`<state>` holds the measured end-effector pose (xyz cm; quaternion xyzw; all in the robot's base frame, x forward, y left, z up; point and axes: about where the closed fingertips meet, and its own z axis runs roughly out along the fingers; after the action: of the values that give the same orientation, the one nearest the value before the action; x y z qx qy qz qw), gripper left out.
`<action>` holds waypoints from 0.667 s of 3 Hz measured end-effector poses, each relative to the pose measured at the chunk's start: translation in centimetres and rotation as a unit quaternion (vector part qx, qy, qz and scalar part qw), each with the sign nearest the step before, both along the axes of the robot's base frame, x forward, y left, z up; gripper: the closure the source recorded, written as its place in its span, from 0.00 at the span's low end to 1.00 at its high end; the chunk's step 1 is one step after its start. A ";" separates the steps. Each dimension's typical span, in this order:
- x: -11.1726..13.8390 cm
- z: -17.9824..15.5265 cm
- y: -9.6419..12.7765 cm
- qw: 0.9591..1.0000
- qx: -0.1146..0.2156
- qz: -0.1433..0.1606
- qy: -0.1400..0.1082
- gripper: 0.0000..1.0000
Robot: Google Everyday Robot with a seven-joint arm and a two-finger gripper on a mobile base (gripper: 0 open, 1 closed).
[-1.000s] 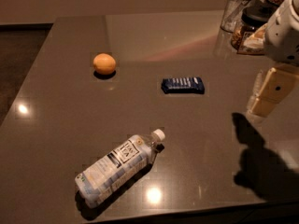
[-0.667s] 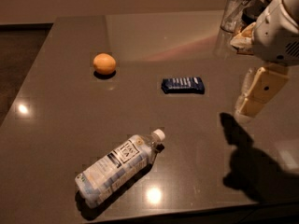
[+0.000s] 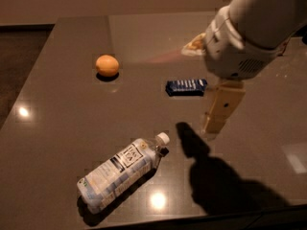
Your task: Place blue plastic bottle upright
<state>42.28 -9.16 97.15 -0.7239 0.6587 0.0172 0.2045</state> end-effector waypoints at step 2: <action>-2.7 -3.9 7.0 0.990 -0.030 0.135 0.013 0.00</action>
Offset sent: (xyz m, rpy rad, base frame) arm -0.0515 0.1086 -0.0839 -0.0966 0.1009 0.4765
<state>39.53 -2.12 93.26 -0.8119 0.5574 0.0342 0.1700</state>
